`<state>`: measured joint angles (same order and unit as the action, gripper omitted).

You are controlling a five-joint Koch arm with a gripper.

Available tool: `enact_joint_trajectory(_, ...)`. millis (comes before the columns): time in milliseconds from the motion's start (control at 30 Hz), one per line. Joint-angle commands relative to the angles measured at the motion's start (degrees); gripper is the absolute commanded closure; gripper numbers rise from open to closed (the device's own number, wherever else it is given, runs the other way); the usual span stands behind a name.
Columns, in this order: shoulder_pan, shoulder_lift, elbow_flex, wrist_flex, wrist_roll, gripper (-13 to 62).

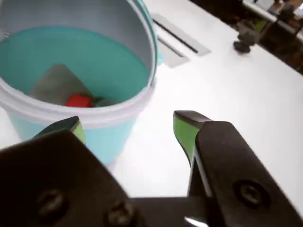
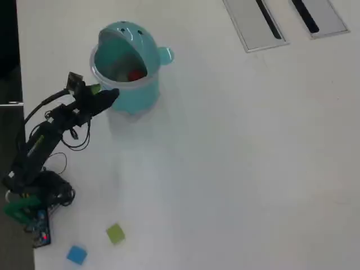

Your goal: Grasp RGB lego blocks and put them in the bin one by one.

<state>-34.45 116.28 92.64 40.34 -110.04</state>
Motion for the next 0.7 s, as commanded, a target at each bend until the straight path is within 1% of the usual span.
enact_joint_trajectory(0, 1.49, 2.55, -2.29, 0.53, -0.09, 15.3)
enact_joint_trajectory(133, 3.78, 4.75, 0.44, 3.69, -0.09, 15.2)
enact_joint_trajectory(667, 17.05, 15.47, 11.16, 5.54, 0.44, 14.9)
